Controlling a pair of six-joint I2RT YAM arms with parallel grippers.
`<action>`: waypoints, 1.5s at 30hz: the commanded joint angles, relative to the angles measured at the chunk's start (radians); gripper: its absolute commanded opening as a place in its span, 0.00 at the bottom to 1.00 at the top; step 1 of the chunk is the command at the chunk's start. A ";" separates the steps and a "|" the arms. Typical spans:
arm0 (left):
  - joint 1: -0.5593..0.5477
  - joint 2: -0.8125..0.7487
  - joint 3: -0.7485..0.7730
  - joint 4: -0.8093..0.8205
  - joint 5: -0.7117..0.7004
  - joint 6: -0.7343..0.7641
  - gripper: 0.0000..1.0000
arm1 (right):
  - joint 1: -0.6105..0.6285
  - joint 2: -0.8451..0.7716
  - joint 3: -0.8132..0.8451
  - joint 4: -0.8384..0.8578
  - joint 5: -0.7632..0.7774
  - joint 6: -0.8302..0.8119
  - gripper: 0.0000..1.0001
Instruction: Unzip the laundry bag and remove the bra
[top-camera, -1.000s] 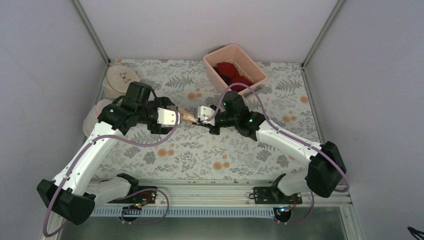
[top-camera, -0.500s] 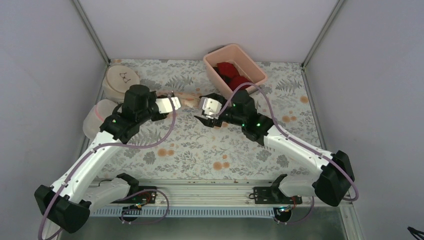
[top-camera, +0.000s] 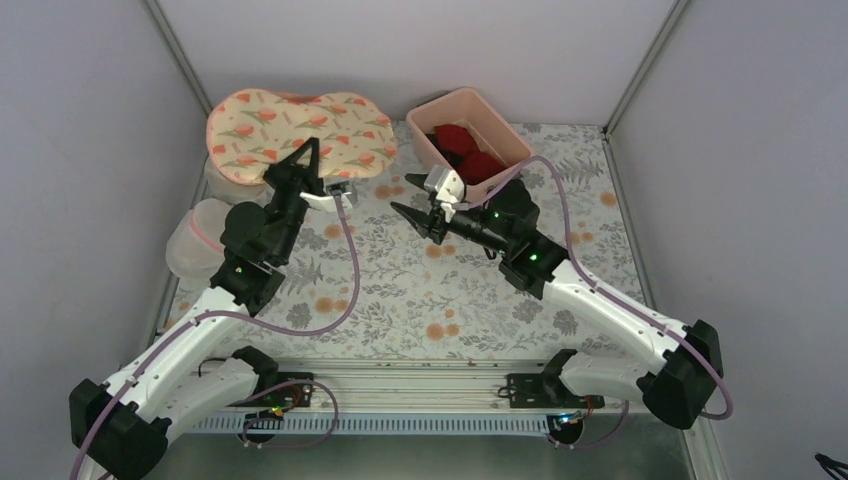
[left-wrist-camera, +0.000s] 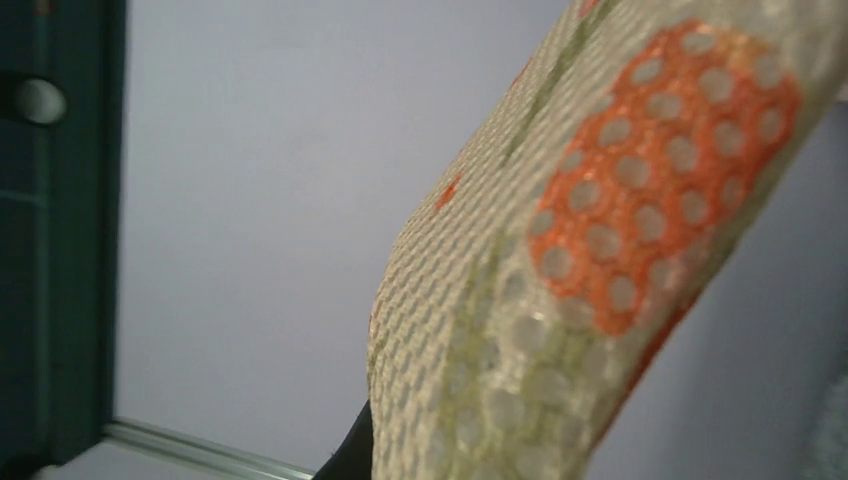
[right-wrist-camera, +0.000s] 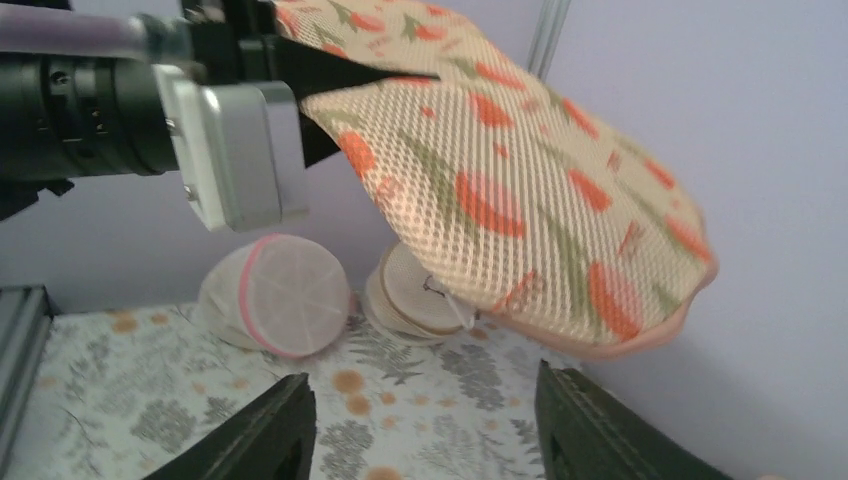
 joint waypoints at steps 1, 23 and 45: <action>-0.014 -0.007 0.053 0.180 -0.011 0.105 0.02 | 0.001 0.043 -0.023 0.112 0.003 0.125 0.54; -0.057 -0.003 0.072 0.099 -0.039 0.046 0.02 | 0.038 0.264 0.085 0.338 0.149 -0.028 0.37; -0.057 -0.004 0.070 0.069 -0.046 0.038 0.02 | 0.067 0.236 0.113 0.302 0.129 -0.004 0.15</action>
